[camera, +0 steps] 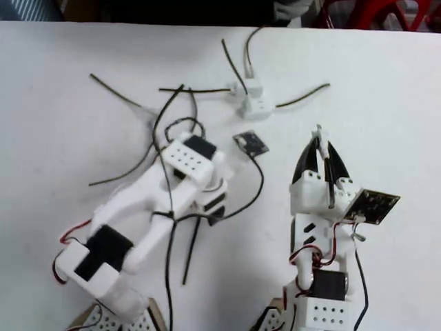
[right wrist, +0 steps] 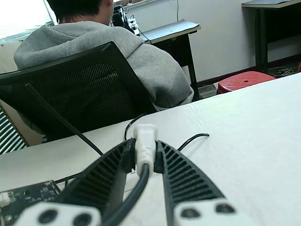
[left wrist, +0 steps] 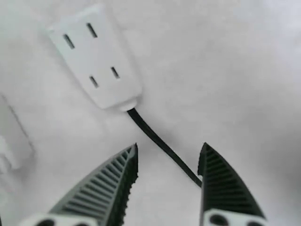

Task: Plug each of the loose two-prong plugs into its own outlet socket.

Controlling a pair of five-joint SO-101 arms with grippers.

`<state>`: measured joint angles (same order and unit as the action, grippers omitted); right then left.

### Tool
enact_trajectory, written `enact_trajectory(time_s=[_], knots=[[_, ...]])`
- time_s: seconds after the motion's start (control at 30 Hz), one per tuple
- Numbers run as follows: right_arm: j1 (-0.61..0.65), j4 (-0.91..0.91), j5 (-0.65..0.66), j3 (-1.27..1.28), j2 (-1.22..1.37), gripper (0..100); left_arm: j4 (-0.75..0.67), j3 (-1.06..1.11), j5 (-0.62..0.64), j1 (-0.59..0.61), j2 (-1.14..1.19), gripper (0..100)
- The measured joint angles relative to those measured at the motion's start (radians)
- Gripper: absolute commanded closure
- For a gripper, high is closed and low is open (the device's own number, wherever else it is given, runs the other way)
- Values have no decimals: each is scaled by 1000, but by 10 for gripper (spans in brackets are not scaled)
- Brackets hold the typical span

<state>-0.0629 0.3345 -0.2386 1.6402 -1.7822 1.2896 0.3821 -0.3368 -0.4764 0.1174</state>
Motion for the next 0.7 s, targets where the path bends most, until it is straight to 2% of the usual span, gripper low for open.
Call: enact_trajectory(time_s=[0.23, 0.4, 0.7], knots=[[2, 0, 0, 0, 0, 981, -199, 169, -41, 78, 0, 771], [2, 0, 0, 0, 0, 981, -229, 170, -106, 157, -2, 774], [2, 0, 0, 0, 0, 981, -238, 155, -404, 279, -2, 774]])
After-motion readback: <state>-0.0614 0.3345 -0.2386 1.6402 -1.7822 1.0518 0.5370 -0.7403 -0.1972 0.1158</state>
